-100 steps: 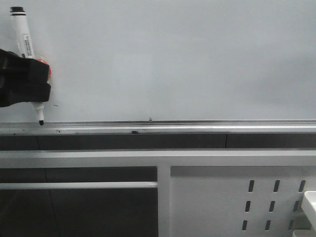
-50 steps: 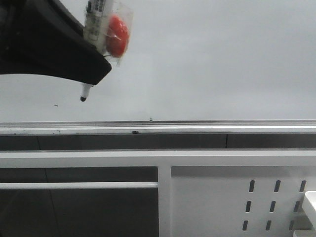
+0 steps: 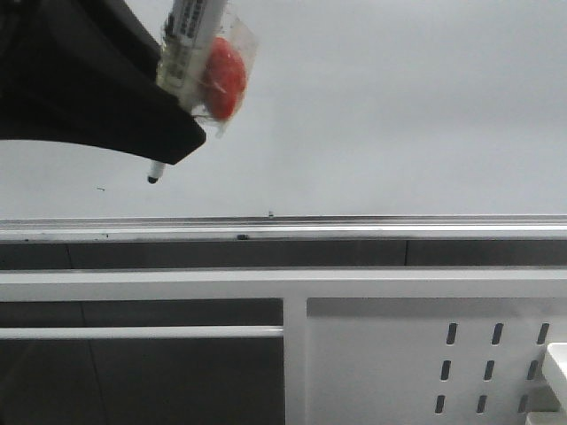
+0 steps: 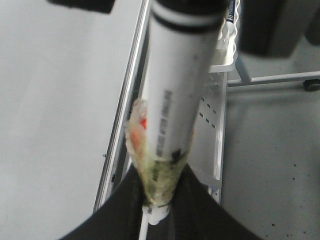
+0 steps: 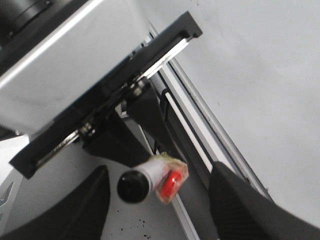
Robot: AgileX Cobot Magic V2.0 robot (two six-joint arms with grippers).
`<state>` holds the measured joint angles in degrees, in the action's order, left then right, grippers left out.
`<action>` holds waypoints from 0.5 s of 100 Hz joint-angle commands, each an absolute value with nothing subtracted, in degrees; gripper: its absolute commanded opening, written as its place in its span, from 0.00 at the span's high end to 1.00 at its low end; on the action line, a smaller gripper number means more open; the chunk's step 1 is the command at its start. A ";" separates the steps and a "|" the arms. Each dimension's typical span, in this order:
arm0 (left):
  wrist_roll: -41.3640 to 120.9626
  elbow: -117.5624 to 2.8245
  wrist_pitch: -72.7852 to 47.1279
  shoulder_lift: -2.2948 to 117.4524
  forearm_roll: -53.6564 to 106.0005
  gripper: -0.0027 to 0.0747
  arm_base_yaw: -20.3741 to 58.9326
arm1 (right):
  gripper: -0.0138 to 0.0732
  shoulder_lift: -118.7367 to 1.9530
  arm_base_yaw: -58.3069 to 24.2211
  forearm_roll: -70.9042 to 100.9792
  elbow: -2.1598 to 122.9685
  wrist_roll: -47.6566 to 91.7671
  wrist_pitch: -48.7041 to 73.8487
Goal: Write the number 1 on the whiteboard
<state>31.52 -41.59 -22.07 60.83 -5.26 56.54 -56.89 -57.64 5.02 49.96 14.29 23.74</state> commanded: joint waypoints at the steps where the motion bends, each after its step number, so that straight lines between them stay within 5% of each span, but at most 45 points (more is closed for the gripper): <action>1: 31.09 -43.66 -18.65 59.72 -5.53 0.99 57.09 | 0.39 -57.64 -57.78 5.15 52.36 14.96 18.24; 40: 31.09 -43.66 -18.65 59.72 -6.06 0.99 57.09 | 0.39 -62.76 -54.45 5.15 52.36 14.96 17.14; 50: 31.09 -43.66 -19.21 59.72 -6.06 0.99 57.09 | 0.46 -63.26 -54.45 5.15 52.36 14.96 16.83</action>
<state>31.37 -41.59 -22.67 60.83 -6.21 56.54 -63.73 -55.08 5.42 50.26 14.39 21.42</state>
